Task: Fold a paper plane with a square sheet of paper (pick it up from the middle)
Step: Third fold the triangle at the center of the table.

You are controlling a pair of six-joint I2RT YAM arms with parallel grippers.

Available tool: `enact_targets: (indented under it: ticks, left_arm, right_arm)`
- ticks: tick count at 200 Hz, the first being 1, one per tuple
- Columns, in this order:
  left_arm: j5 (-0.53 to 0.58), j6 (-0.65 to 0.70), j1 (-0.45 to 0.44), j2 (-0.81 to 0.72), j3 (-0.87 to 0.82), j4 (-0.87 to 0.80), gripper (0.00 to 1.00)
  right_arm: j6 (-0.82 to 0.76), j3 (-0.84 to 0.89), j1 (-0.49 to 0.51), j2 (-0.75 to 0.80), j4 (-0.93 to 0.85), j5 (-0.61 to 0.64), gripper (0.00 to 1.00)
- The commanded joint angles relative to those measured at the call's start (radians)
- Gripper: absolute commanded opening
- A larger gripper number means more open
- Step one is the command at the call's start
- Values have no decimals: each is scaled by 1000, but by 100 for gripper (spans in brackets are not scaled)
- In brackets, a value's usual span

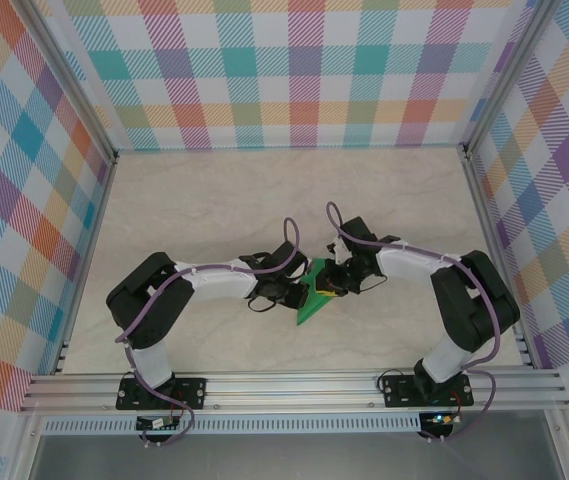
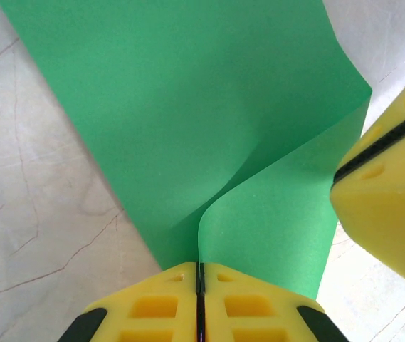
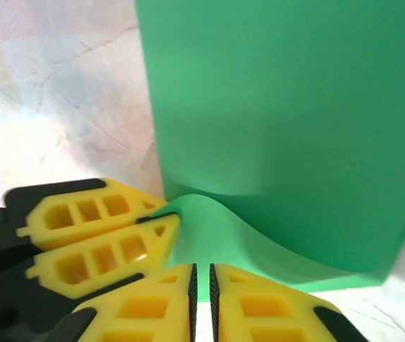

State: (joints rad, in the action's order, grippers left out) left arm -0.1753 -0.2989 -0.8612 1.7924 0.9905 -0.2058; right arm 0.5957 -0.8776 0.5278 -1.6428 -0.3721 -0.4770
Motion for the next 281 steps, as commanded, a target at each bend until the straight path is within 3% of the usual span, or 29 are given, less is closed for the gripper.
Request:
enact_targets:
  ticks: [1,100,171,217,281]
  left_arm:
    - [-26,18,7,12,-18,-18,9]
    - [7,17,7,13,-29,-42,9]
    - [-5,16,8,12,-35,-40,9]
    - [-15,21,8,13,-35,-40,9]
    - [-10,27,7,19,-33,-44,9]
  right_arm:
    - [15,-46,19,-45,8,-30,16]
    - [7,121,21,-78,41,96,15]
    - [20,66,22,17,40,57,14]
    - [31,-6,21,-39,40,43,15]
    - [6,86,19,-100,10,163,14]
